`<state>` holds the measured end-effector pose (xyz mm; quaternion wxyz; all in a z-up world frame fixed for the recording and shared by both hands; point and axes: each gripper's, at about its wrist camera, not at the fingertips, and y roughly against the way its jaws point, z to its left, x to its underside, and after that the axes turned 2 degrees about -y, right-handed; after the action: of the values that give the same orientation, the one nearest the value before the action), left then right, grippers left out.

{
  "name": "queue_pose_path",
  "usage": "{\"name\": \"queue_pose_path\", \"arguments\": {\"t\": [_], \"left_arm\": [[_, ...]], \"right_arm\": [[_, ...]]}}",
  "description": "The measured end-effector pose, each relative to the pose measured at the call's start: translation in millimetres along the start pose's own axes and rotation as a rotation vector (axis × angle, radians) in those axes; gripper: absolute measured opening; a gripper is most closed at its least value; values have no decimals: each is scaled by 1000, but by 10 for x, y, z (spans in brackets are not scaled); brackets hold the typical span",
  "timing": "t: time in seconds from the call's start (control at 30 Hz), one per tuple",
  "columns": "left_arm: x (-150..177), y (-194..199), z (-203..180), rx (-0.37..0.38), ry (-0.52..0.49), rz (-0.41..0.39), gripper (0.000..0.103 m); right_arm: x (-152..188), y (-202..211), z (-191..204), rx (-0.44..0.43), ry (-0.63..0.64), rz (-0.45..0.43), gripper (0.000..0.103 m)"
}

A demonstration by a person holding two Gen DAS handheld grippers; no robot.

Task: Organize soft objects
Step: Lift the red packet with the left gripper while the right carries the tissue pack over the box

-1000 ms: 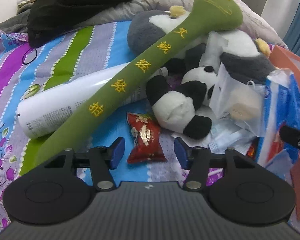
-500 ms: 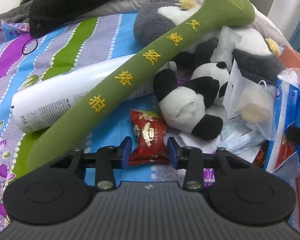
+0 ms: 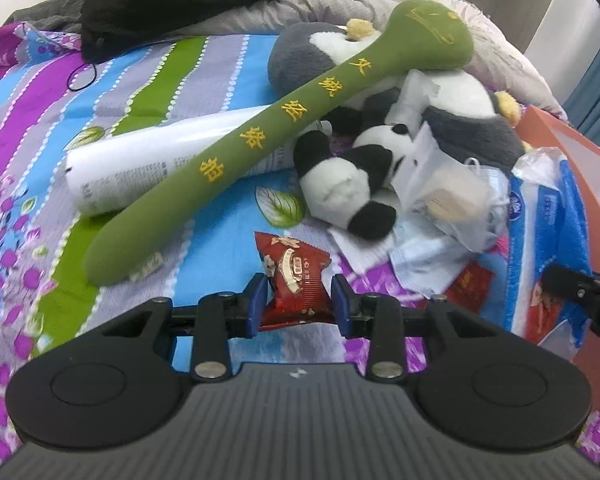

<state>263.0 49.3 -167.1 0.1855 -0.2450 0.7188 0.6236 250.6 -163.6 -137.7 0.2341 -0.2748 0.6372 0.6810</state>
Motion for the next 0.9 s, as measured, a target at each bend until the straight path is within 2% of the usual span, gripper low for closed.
{"name": "queue_pose_path", "arguments": {"t": [0.47, 0.7, 0.9], "left_arm": [[513, 800, -107, 55, -1, -17, 40], [764, 1133, -186, 68, -18, -24, 41], [797, 1304, -247, 80, -27, -34, 40]], "right_arm": [[424, 647, 87, -58, -1, 25, 13], [667, 844, 83, -71, -14, 49, 13], [778, 945, 48, -76, -26, 64, 13]]}}
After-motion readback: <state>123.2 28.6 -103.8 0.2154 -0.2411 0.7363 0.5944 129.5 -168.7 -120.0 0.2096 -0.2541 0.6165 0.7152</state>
